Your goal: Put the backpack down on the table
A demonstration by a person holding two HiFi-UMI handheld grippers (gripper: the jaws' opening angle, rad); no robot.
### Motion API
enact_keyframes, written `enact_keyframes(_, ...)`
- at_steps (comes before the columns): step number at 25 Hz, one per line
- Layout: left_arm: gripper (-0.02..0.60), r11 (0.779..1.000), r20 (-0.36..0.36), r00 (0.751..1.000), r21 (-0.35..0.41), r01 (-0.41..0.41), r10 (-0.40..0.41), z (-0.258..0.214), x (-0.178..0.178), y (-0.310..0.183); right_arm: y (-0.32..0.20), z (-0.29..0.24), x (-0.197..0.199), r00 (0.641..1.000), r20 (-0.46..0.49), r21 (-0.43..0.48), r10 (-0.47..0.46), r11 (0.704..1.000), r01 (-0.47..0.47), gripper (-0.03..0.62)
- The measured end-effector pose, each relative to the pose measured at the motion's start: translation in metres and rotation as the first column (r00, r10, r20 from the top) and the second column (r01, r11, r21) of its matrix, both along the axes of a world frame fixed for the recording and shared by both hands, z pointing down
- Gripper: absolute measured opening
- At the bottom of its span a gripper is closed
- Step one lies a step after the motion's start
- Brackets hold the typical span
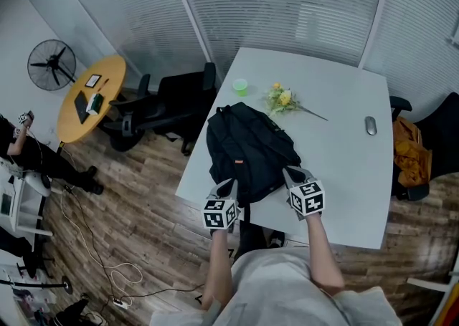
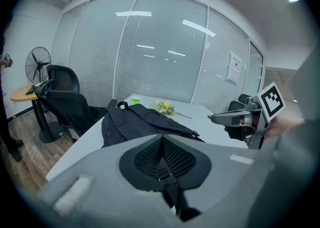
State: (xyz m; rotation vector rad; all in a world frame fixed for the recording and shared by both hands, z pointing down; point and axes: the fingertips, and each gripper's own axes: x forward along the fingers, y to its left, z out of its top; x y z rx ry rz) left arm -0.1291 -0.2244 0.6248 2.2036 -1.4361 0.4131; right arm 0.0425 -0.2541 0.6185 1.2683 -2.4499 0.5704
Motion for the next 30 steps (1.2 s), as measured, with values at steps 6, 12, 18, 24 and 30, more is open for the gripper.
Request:
enact_keyframes(6, -0.003, 1.000, 0.010, 1.000, -0.027, -0.013, 0.014, 0.0047, 0.0015, 0.0030, 0.0028, 0.0009, 0.0021, 1.000, -0.005, -0.004, 0.001, 1.000, -0.001, -0.002)
enact_keyframes(12, -0.003, 1.000, 0.013, 1.000, -0.026, -0.014, 0.014, 0.0033, 0.0028, 0.0039, 0.0056, 0.0019, 0.0032, 1.000, -0.009, -0.004, -0.007, 1.000, 0.007, -0.002)
enact_keyframes(18, -0.003, 1.000, 0.013, 1.000, -0.018, -0.007, 0.007, 0.0008, 0.0011, 0.0041, 0.0089, 0.0023, 0.0017, 1.000, -0.014, -0.008, -0.020, 1.000, 0.020, -0.002)
enact_keyframes(24, -0.003, 1.000, 0.013, 1.000, -0.021, -0.010, 0.010, 0.0015, 0.0006, 0.0054, 0.0099, 0.0024, 0.0014, 1.000, -0.011, -0.009, -0.019, 1.000, 0.018, -0.002)
enact_keyframes(30, -0.003, 1.000, 0.008, 1.000, -0.024, -0.008, 0.009, 0.0018, 0.0002, 0.0046, 0.0085, 0.0011, 0.0004, 1.000, -0.013, -0.009, -0.021, 1.000, 0.021, -0.002)
